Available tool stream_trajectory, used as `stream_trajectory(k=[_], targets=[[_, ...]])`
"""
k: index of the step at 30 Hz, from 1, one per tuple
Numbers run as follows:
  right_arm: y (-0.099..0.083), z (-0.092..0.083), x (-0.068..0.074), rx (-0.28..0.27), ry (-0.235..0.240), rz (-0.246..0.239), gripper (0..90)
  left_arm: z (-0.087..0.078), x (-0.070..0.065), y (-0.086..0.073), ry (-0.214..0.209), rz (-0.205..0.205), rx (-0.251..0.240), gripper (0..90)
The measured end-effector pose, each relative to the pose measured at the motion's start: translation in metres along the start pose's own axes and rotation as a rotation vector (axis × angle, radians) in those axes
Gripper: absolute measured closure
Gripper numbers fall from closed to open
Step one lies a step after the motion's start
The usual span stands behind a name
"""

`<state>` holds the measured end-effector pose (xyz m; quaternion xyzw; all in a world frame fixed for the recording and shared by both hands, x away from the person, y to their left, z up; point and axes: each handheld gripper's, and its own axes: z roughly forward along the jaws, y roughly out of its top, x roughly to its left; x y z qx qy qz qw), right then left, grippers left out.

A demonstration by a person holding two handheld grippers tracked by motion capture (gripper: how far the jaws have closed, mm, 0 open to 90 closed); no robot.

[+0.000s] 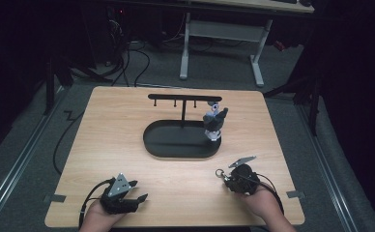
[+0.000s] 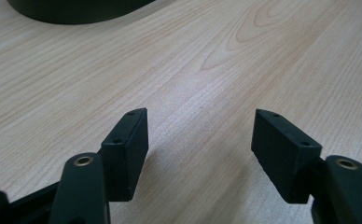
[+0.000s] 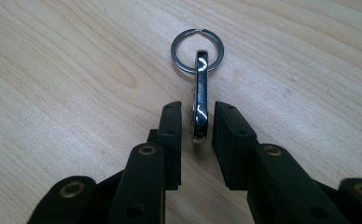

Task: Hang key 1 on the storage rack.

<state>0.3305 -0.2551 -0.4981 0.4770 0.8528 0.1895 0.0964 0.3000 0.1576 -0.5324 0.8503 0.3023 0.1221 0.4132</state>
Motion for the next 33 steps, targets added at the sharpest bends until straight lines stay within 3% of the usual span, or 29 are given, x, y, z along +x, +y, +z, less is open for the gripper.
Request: stream_trajectory(k=[3,4,7,9,13,15,20,21,22,26,27,28,33], targets=[[0.004,0.000,0.000,0.029,0.005,-0.006,71.8,0.000,0.000,0.000,0.000,0.000,0.001,37.1],[0.010,0.001,0.000,0.070,0.011,-0.009,71.2,0.000,0.000,0.000,-0.001,0.003,0.000,37.1],[0.015,0.001,0.000,0.106,0.005,-0.029,70.9,0.000,-0.001,0.000,-0.003,0.004,-0.001,37.1],[0.023,0.003,0.003,0.167,-0.010,-0.053,69.6,0.001,-0.001,0.000,-0.004,0.005,0.001,37.0],[0.031,0.005,0.002,0.222,0.010,-0.047,68.0,0.001,-0.001,0.000,-0.004,0.010,0.006,37.1],[0.037,0.006,-0.001,0.271,0.022,-0.019,70.3,0.001,-0.002,0.000,-0.004,0.013,0.006,37.1],[0.043,0.009,-0.006,0.298,0.020,-0.036,77.1,0.001,-0.002,0.000,-0.003,0.012,0.007,37.0],[0.044,0.009,-0.005,0.312,0.007,-0.021,84.2,0.001,-0.002,0.000,-0.003,0.012,0.007,37.1],[0.044,0.009,-0.006,0.304,0.002,-0.047,84.2,0.001,-0.002,0.000,-0.003,0.012,0.007,37.1],[0.045,0.006,-0.006,0.296,0.020,-0.056,84.8,0.001,-0.001,0.000,-0.002,0.010,0.004,37.1],[0.045,0.003,-0.003,0.304,0.017,-0.024,84.8,0.001,-0.001,0.000,-0.002,0.010,0.003,37.0],[0.046,0.002,-0.005,0.289,0.022,-0.052,84.8,0.001,-0.001,0.000,-0.002,0.010,0.003,37.1],[0.047,-0.008,-0.004,0.279,0.020,-0.067,84.8,0.001,-0.002,0.000,-0.003,0.012,0.002,37.1]])
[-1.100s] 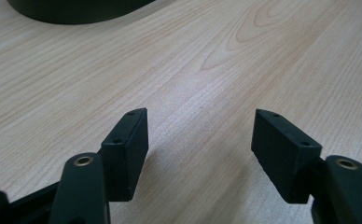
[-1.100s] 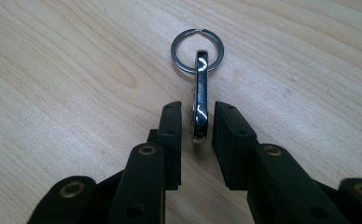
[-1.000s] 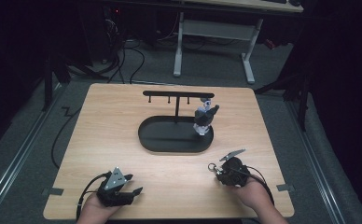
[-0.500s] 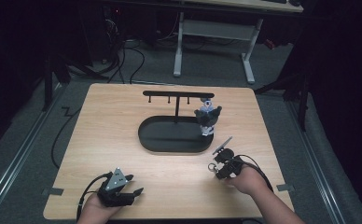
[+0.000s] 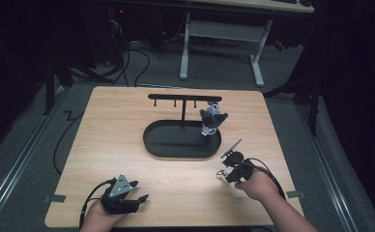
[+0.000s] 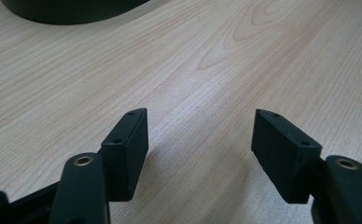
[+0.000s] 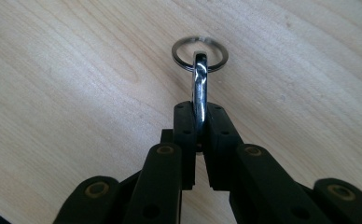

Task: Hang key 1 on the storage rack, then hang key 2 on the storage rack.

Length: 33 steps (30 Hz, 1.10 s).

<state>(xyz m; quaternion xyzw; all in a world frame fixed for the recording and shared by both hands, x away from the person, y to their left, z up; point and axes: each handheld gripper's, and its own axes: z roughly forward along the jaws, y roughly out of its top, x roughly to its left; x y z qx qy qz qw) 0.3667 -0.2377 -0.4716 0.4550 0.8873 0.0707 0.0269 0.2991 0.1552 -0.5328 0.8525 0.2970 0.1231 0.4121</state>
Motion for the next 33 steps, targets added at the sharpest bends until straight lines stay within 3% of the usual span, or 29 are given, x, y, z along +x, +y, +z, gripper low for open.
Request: stream_trajectory(k=[4,5,18,33], targets=[[-0.001,-0.008,0.002,0.011,0.001,0.006,84.9,-0.001,0.000,0.001,0.003,0.001,-0.005,37.0],[-0.002,-0.010,0.001,-0.003,0.003,-0.019,84.9,-0.001,0.000,0.001,0.004,0.000,-0.007,37.1],[-0.007,-0.023,-0.002,-0.039,0.018,0.001,84.9,-0.005,0.001,0.002,0.006,-0.017,-0.034,37.1],[0.005,-0.048,0.004,-0.073,0.021,-0.007,84.9,-0.007,0.001,0.003,0.010,-0.016,-0.040,37.1]])
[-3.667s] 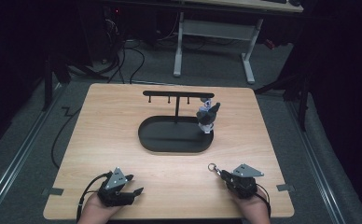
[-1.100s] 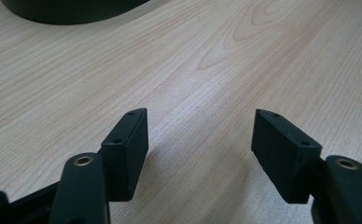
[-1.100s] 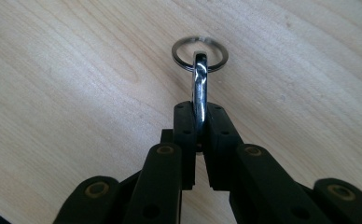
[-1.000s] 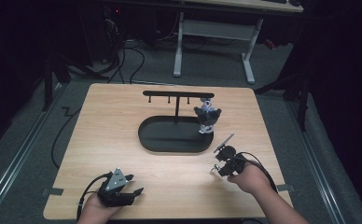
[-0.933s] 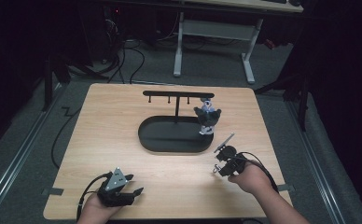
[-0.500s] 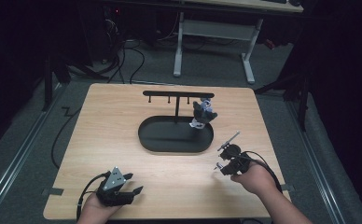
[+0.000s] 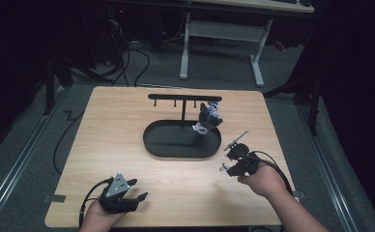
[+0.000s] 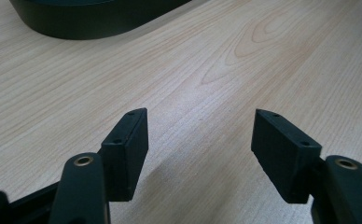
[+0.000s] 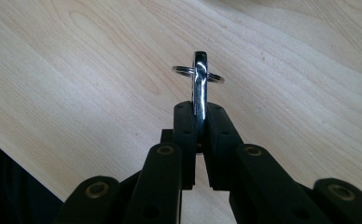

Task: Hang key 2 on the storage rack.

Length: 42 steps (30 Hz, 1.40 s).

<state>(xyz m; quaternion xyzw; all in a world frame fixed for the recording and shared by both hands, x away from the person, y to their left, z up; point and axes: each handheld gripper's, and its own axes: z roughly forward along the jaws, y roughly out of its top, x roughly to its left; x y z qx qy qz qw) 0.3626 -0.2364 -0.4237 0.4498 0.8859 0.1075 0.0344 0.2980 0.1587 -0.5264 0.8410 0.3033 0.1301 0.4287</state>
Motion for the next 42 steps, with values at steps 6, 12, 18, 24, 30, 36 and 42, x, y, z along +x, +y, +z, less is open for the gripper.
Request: stream_trajectory(k=[6,12,18,24,30,36,42], targets=[[0.007,-0.006,0.003,-0.020,0.009,0.001,84.9,0.001,-0.001,-0.001,-0.002,0.002,-0.003,37.3],[0.020,-0.010,0.009,-0.028,0.021,-0.008,84.9,-0.001,0.000,-0.001,0.002,0.001,-0.005,37.3],[0.033,-0.008,0.017,-0.037,0.028,-0.037,84.9,-0.004,-0.002,-0.002,0.009,0.005,-0.011,37.4],[0.046,-0.001,0.028,-0.020,0.041,-0.046,84.9,-0.004,-0.004,-0.004,0.008,0.009,-0.004,37.4],[0.061,0.000,0.032,-0.035,0.040,-0.071,84.8,-0.007,-0.003,-0.005,0.013,-0.003,-0.008,37.4],[0.081,-0.008,0.032,-0.044,0.046,-0.066,84.9,-0.007,-0.003,-0.005,0.014,0.004,-0.006,37.3],[0.096,-0.019,0.026,-0.045,0.046,-0.053,84.9,-0.008,-0.002,-0.005,0.011,-0.002,-0.006,37.3]])
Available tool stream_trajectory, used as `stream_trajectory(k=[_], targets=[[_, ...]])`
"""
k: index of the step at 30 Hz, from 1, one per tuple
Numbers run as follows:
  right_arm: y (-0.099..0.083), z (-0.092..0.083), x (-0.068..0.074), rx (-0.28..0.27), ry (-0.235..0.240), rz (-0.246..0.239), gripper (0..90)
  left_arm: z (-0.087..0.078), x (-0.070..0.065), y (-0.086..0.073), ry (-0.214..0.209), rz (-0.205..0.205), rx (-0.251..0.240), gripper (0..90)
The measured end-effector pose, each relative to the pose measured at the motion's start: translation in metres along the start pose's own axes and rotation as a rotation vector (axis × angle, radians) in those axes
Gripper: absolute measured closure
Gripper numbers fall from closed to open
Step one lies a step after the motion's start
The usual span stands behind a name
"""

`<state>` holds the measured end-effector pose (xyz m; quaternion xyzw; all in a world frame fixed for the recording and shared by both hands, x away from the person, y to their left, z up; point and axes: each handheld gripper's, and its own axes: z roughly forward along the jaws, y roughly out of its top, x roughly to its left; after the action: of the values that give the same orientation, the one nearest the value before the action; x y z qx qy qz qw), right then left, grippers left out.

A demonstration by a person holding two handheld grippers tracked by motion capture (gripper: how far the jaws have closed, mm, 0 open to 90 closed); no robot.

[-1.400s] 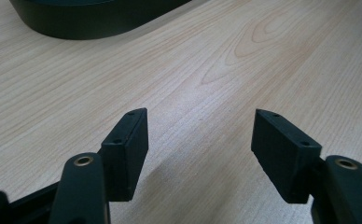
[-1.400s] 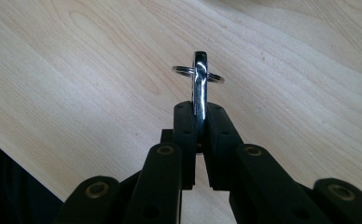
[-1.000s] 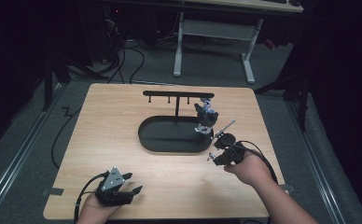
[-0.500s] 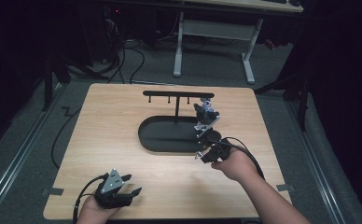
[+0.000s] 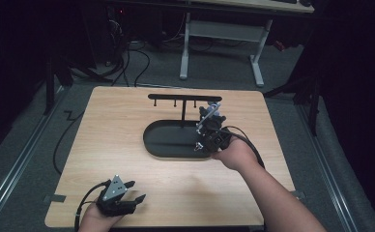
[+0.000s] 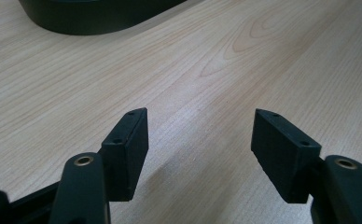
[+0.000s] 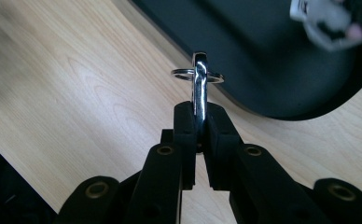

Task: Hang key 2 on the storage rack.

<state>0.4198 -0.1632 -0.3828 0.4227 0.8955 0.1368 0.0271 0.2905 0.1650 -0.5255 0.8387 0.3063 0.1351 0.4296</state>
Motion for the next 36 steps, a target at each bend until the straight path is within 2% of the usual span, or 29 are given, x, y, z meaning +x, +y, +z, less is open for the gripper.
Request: stream_trajectory(k=[1,5,13,36], targets=[[0.002,-0.002,0.000,0.002,-0.001,0.010,84.8,0.000,0.000,0.000,0.000,-0.001,-0.001,37.3],[0.009,-0.009,-0.005,-0.002,-0.003,-0.005,84.8,0.000,0.000,0.000,0.000,-0.001,-0.001,37.3],[0.026,-0.026,-0.017,-0.014,-0.009,0.032,84.9,0.001,0.000,-0.001,-0.004,-0.002,0.004,37.3],[0.062,-0.047,-0.036,-0.050,-0.055,0.048,84.9,0.001,0.002,-0.001,-0.009,0.000,0.016,37.3]])
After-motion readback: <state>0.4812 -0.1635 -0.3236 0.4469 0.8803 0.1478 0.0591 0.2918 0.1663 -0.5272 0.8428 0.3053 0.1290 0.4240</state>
